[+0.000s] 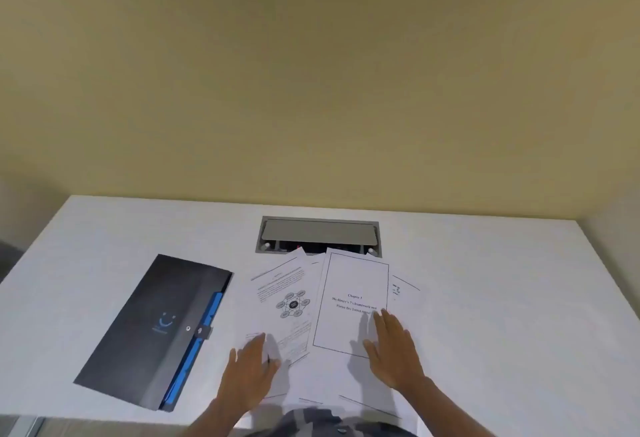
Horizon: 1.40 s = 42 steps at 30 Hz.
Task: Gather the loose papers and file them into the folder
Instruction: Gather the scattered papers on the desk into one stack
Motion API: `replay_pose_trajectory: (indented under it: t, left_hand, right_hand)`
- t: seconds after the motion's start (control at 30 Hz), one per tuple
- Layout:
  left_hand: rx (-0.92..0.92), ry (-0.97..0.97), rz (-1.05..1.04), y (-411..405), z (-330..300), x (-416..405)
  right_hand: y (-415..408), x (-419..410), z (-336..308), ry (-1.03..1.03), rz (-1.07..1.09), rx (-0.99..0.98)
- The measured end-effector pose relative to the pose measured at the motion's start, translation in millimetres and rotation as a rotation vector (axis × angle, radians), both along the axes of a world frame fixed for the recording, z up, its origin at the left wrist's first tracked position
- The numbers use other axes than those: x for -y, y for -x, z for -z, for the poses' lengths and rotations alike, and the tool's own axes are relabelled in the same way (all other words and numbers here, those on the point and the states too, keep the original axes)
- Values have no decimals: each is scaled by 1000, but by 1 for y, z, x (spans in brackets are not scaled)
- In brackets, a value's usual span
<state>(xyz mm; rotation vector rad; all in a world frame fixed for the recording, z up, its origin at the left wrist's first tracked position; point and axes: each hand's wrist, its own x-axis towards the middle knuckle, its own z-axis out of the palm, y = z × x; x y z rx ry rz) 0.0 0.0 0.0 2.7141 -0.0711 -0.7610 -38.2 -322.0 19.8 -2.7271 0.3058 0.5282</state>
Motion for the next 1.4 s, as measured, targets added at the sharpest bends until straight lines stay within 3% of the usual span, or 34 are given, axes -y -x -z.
replay_pose_trajectory:
  t: [0.2,0.4,0.53,0.9,1.13,1.4]
  left_hand:
    - [31,115,-175,-10,4,2]
    - [25,143,-264,-55,2,2]
    - [37,191,-345,-89,3,4]
    - [32,94,-224,-133,25,16]
    - [-90,-36,-133,-132,40,22]
    - [-16,-22,-123,-128,45,22]
  right_hand:
    - [-3,-6,8,-109,26,-114]
    - [-43,7,-2,-237,200,-54]
    - [-77,19,-2,-215,262,-35]
    - [-140,57,10,-83,173,-68]
    - [-162,64,20,47,23,-183]
    - [-159,57,30,83,1,-180]
